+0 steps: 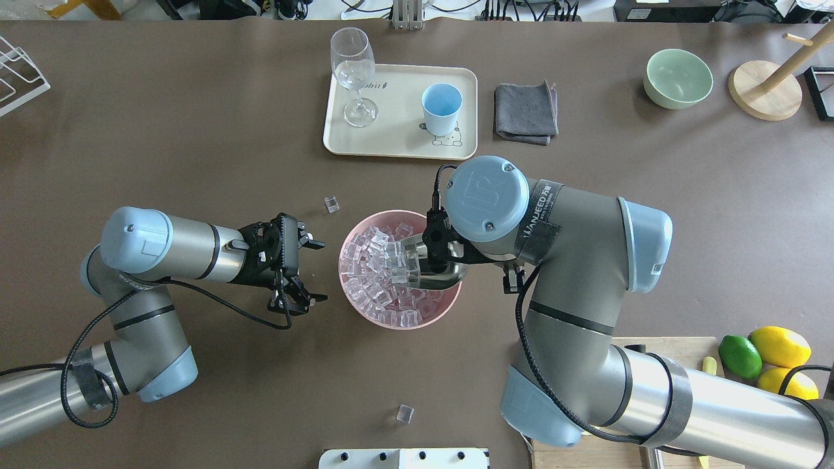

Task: Put ice in cup with scoop
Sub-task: 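Push the scoop through the ice cubes with the right gripper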

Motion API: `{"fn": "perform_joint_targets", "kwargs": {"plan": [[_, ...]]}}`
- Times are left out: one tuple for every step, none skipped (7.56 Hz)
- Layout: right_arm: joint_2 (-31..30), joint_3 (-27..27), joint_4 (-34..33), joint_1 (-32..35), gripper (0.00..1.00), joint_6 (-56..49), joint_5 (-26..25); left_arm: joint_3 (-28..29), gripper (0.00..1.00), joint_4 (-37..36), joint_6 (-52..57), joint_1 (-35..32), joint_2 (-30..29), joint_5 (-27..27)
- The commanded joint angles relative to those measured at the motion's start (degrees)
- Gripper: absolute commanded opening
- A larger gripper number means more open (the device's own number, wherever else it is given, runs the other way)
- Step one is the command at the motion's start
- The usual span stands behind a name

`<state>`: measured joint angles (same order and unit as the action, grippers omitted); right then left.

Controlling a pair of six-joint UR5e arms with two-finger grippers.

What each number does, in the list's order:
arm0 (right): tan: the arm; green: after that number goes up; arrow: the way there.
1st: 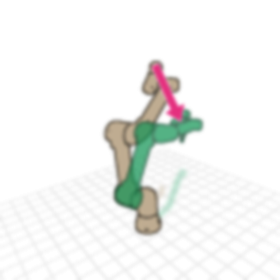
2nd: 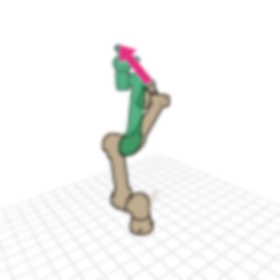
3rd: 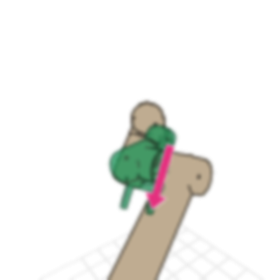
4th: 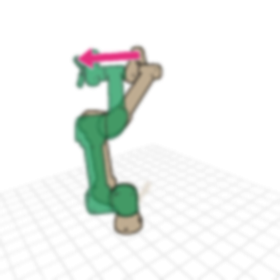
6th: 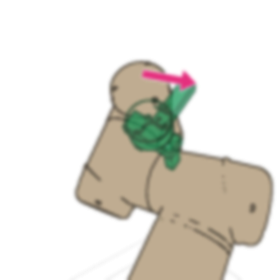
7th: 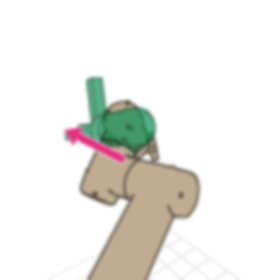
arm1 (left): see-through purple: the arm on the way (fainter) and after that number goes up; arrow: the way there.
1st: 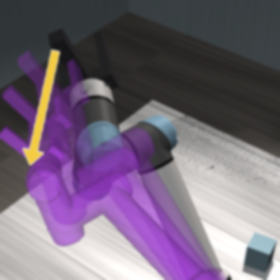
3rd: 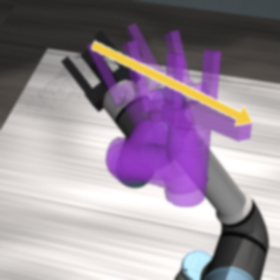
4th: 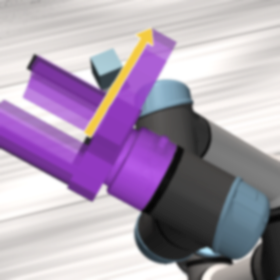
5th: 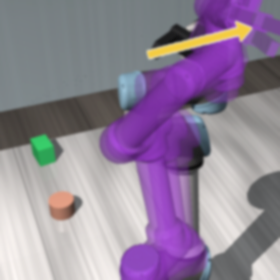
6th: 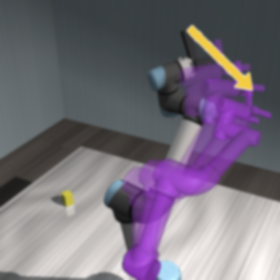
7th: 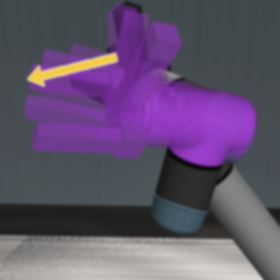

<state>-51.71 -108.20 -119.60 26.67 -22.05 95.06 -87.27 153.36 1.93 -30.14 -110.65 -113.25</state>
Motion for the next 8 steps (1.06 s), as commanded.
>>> {"fn": "perform_joint_targets", "kwargs": {"plan": [[0.1, 0.0, 0.0, 0.1, 0.00, 0.2, 0.6, 0.3, 0.99, 0.0, 0.0, 0.1, 0.1, 0.0], [0.1, -0.1, 0.3, 0.1, 0.00, 0.2, 0.6, 0.3, 0.99, 0.1, 0.0, 0.1, 0.1, 0.0], [-0.1, 0.0, 2.3, 0.8, 0.00, 0.2, 1.5, 0.3, 0.99, 0.1, 0.0, 0.1, 0.1, 0.0], [-0.6, 0.0, 3.7, 1.8, 0.00, 0.2, 4.5, 0.3, 0.98, 0.1, 0.0, 0.1, 0.1, 0.0], [-0.9, 0.1, 4.8, 1.8, 0.00, 0.2, 4.8, 0.3, 0.99, 0.2, 0.0, 0.1, 0.1, 0.0], [-1.9, 0.0, 7.0, 2.0, 0.00, 0.2, 5.4, 0.3, 0.99, 0.1, 0.0, 0.2, 0.1, 0.0], [-2.9, 0.0, 9.3, 2.6, 0.00, 0.3, 7.3, 0.3, 0.99, 0.2, 0.0, 0.1, 0.1, 0.0], [-3.0, 0.0, 9.7, 3.3, 0.00, 0.3, 9.5, 0.3, 0.98, 0.1, 0.0, 0.2, 0.1, 0.0]]}}
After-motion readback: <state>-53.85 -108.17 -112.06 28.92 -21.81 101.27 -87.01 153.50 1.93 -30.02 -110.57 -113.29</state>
